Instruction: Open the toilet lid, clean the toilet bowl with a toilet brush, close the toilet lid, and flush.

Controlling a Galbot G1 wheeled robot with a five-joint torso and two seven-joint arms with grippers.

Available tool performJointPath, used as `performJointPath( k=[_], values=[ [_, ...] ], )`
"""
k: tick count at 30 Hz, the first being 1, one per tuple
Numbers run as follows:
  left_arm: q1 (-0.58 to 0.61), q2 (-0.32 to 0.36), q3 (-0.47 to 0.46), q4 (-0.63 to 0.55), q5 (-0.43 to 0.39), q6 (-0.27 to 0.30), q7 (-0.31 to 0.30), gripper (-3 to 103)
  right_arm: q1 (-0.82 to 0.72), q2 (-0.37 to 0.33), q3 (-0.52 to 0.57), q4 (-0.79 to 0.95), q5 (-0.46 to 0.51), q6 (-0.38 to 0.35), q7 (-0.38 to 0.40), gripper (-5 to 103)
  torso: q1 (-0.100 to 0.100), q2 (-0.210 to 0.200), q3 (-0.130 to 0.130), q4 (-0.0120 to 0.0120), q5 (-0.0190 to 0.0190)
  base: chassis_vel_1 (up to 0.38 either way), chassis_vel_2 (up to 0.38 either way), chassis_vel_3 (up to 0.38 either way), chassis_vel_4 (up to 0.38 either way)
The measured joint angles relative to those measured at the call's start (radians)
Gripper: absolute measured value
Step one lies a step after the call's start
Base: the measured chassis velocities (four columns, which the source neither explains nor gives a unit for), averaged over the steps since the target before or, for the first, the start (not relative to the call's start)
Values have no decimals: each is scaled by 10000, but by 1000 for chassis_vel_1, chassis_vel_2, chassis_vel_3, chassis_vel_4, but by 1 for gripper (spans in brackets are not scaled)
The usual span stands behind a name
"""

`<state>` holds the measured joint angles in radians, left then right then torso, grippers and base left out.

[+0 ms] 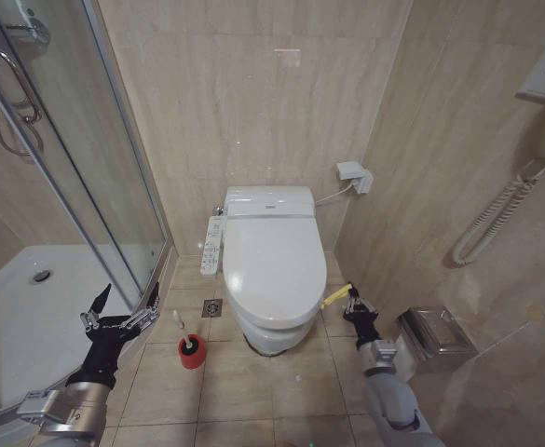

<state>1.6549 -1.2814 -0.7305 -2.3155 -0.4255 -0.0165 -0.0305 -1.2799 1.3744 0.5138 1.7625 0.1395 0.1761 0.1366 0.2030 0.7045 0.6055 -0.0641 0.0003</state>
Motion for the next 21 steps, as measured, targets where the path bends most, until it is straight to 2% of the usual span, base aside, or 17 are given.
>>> performJointPath(
  k=[5,7,14,17,21],
  values=[
    [0,0,0,0,0,0,0,100,-1,-197,109,1235,465,-680,374,0,0,1,0,0,-4,0,0,0,0],
    [0,0,0,0,0,0,0,100,226,-333,206,1810,826,-1223,585,0,0,1,-1,3,-4,0,0,0,0],
    [0,0,0,0,0,0,0,100,1137,-464,459,2003,1355,-1967,675,0,0,1,0,5,-3,0,0,0,0],
    [0,0,0,0,0,0,0,100,1468,-443,487,1885,1456,-2008,608,0,0,1,0,3,-3,0,0,0,0],
    [0,0,0,0,0,0,0,100,1919,-450,621,1520,1197,-1586,7,0,0,0,0,-1,-3,0,0,0,0]
  ],
)
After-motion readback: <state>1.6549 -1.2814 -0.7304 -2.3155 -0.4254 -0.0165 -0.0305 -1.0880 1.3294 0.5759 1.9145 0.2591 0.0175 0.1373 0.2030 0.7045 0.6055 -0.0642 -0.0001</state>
